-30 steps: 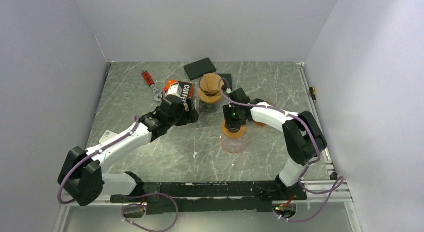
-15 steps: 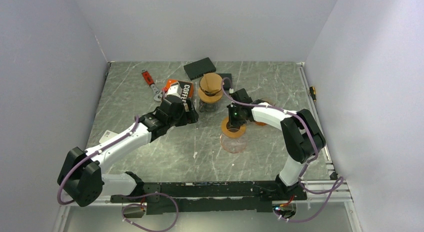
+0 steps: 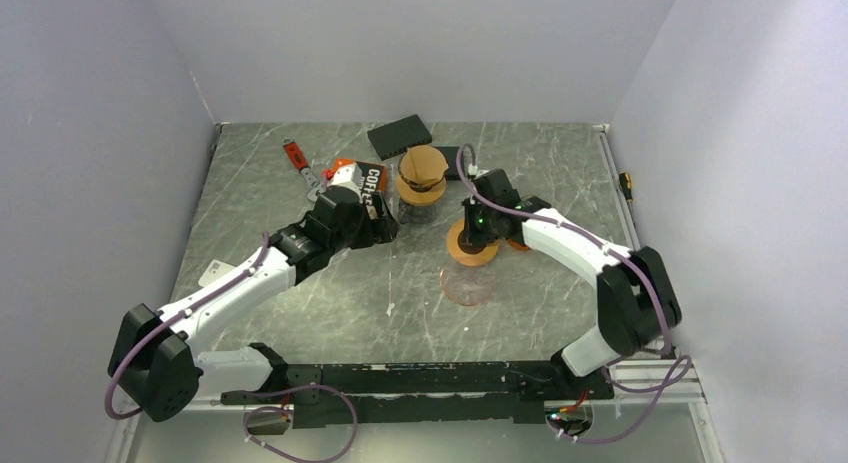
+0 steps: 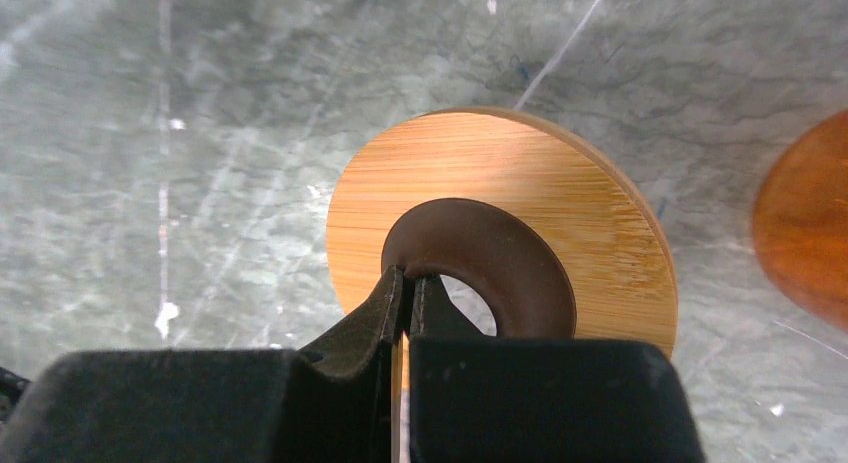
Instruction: Place the coffee filter in the dripper
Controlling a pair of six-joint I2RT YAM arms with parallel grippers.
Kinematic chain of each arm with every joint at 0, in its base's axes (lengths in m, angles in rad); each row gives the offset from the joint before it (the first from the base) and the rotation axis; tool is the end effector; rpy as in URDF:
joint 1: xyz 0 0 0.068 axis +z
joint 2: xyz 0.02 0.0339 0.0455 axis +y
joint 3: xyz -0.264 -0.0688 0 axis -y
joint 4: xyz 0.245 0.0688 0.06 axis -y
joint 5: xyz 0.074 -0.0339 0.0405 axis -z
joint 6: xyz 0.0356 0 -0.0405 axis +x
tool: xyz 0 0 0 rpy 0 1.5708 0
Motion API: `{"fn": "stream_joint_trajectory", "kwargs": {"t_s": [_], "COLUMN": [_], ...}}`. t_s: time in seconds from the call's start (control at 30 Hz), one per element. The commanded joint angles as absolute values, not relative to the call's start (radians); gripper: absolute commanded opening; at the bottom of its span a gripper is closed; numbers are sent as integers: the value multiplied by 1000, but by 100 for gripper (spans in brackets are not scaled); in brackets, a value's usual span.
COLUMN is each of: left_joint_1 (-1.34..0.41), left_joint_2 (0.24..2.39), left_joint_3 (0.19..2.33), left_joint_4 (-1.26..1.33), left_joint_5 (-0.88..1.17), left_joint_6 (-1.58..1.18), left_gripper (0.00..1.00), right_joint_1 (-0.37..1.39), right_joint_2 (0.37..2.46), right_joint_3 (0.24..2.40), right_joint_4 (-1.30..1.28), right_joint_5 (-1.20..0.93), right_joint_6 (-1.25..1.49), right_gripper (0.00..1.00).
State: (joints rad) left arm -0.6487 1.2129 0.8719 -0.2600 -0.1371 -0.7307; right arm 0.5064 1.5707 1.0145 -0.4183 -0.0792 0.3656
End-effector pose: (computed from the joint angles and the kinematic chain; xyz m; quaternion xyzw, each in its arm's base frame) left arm 0.2170 -0.1584 0.2736 -0.0681 0.8806 -0.2491 0.3973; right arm 0.2795 0.1583 0.2085 -0.0788 0.9519 0.1583 0.2501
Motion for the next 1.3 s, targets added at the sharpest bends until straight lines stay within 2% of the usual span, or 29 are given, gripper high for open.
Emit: {"fn": "stream_joint_trajectory", "kwargs": {"t_s": [0.0,0.17,0.4,0.6,0.83,1.07,1.27], "left_joint_1": [-645,-644,-646,-646,-646,-646,-646], "left_joint_2": [1168,1177,1165,1202,1265,1286,1318], "left_joint_3": [928,965,968,1030,1015,1011,999], "left_joint_4": [-239,-218,-17,25,177,171,253], "left_joint_5": [-89,5,242,358,499,486,555], "left_joint_6": [-698,-667,-693,-701,-756,-764,-798], "left_gripper": [88,88,87,84,78,73,59], "right_joint_1": [501,497,495,495,495,495,495], "right_joint_2": [1430,1343,1213,1139,1119,1108,1106], "right_joint_3": [1052,1081,1112,1133,1148,1159,1160], "right_joint_4": [-458,-490,-430,-387,-341,-317,-294], "right_joint_5": [-37,-59,-232,-309,-398,-446,-474], "right_joint_6": [377,384,404,429,473,496,514], "right_gripper": [0,0,0,0,0,0,0]}}
